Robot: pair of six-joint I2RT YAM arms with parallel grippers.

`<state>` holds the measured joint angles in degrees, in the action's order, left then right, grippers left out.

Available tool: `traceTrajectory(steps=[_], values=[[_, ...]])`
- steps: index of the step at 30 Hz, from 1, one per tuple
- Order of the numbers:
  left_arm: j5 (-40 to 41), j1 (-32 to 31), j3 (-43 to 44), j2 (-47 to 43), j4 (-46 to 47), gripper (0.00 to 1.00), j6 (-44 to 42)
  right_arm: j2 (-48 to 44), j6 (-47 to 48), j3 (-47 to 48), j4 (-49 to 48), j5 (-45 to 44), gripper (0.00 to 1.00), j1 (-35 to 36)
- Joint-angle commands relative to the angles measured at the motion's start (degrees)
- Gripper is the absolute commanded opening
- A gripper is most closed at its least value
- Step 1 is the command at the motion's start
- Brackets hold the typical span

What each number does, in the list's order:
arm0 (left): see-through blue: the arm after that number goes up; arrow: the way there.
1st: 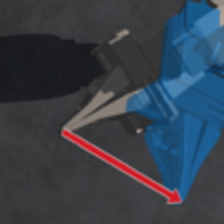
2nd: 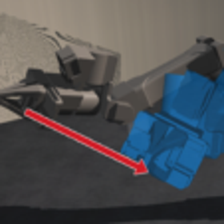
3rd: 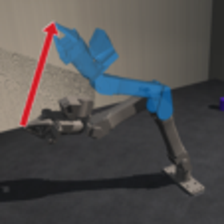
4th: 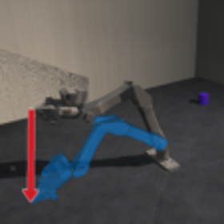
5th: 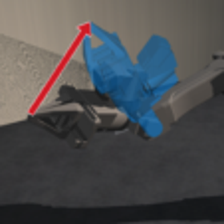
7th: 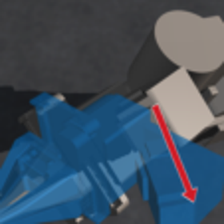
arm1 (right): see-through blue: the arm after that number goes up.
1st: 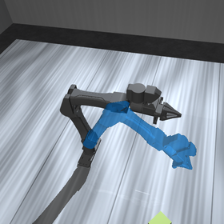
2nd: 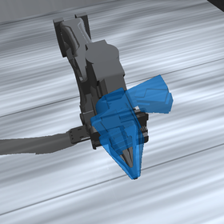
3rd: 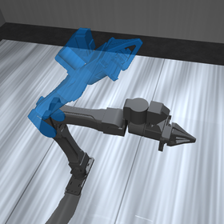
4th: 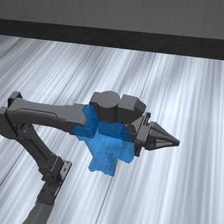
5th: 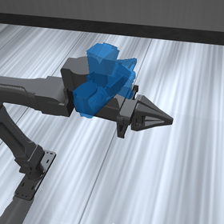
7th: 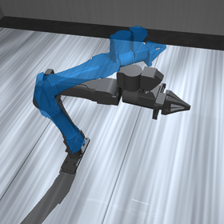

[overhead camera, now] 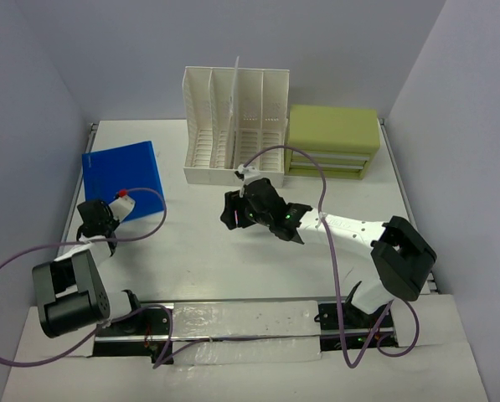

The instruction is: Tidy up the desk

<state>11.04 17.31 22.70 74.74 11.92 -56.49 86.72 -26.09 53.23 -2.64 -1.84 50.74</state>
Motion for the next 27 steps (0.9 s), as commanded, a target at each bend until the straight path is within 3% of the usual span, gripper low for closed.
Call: traceTrajectory(steps=[1, 13, 27], values=[[-0.6, -1.5, 1.2, 3.9, 7.0, 0.42, -0.8, 0.1, -0.1, 2.8, 0.9, -1.7, 0.63, 0.3], [4.4, -2.2, -1.2, 14.1, 26.4, 0.35, -0.9, 0.4, 0.3, 3.4, 1.6, -2.6, 0.63, 0.4], [6.1, -3.6, -2.6, 16.5, 36.4, 0.32, -4.5, 2.6, 1.2, 5.9, 2.2, -2.6, 0.63, 0.3]])
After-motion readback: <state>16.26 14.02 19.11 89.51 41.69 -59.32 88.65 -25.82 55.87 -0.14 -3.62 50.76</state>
